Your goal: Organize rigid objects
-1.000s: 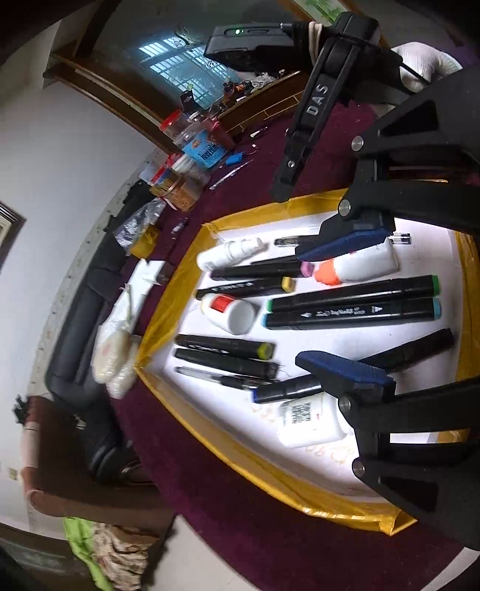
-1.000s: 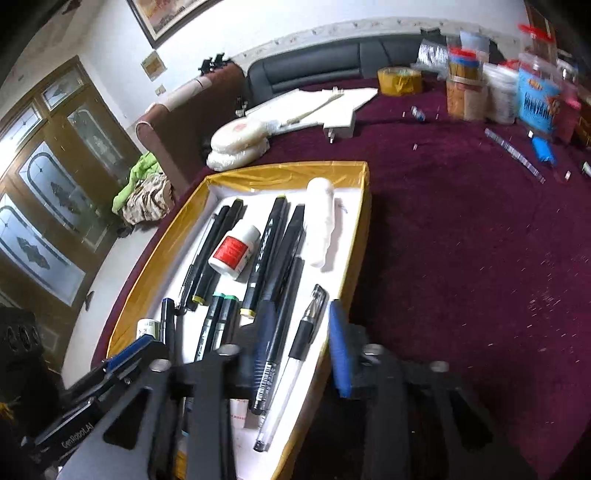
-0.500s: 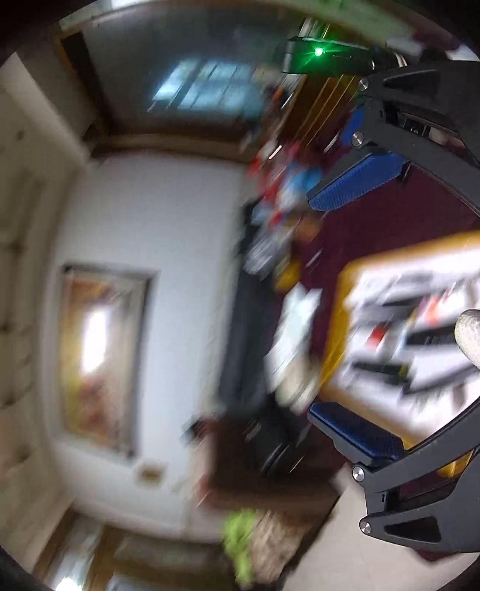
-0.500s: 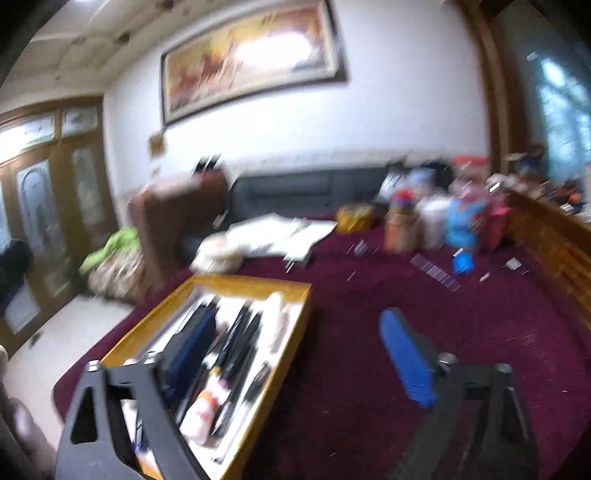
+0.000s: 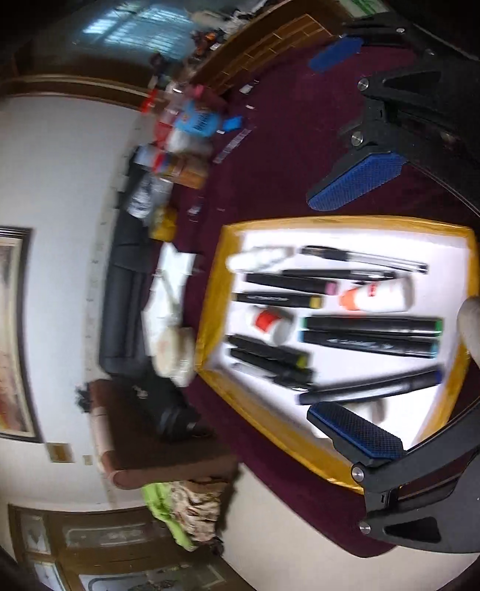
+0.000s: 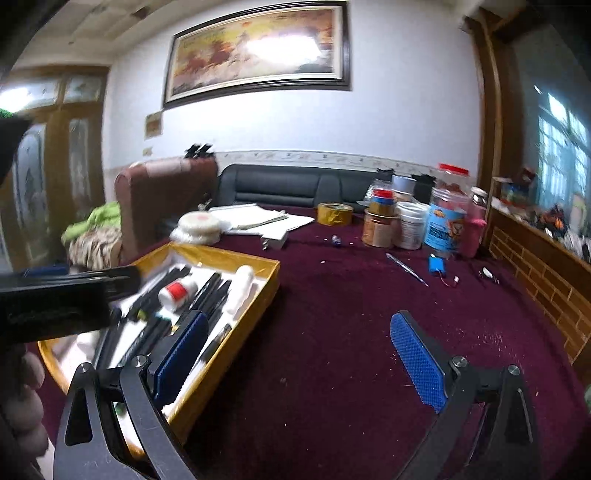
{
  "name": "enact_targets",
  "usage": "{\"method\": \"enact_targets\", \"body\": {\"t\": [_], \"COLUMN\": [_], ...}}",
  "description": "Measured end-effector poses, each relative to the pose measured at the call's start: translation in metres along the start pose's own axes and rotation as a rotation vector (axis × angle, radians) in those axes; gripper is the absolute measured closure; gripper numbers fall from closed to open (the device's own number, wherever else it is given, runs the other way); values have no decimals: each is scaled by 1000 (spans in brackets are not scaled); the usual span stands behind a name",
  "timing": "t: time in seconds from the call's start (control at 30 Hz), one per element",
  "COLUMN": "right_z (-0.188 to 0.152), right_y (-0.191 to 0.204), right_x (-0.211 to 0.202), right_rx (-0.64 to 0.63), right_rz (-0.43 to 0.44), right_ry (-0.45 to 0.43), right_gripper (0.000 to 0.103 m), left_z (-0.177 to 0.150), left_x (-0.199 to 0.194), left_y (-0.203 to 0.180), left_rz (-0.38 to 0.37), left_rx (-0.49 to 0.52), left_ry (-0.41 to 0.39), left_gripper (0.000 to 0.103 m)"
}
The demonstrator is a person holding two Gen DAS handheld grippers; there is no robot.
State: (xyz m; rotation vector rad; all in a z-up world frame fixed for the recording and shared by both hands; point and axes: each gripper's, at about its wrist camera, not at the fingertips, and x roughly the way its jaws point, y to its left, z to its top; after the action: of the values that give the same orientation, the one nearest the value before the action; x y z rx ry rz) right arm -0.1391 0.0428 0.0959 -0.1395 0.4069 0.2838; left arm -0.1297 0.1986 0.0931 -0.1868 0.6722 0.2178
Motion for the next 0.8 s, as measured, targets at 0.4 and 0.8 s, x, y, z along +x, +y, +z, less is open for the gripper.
{"method": "enact_targets", "body": {"t": [0.4, 0.8], "right_z": [-14, -15], "right_y": [-1, 13], "right_x": [6, 11], "right_rx": [-17, -55], "right_rz": [8, 20], "right_ry": [59, 81], "right_gripper": [6, 6], "left_z": [-9, -11], "left_x": [12, 15], "left_y": [-12, -4], "left_rz": [8, 10], "left_rx": [-6, -13], "left_ry": [90, 96], "left_gripper": [0, 0]}}
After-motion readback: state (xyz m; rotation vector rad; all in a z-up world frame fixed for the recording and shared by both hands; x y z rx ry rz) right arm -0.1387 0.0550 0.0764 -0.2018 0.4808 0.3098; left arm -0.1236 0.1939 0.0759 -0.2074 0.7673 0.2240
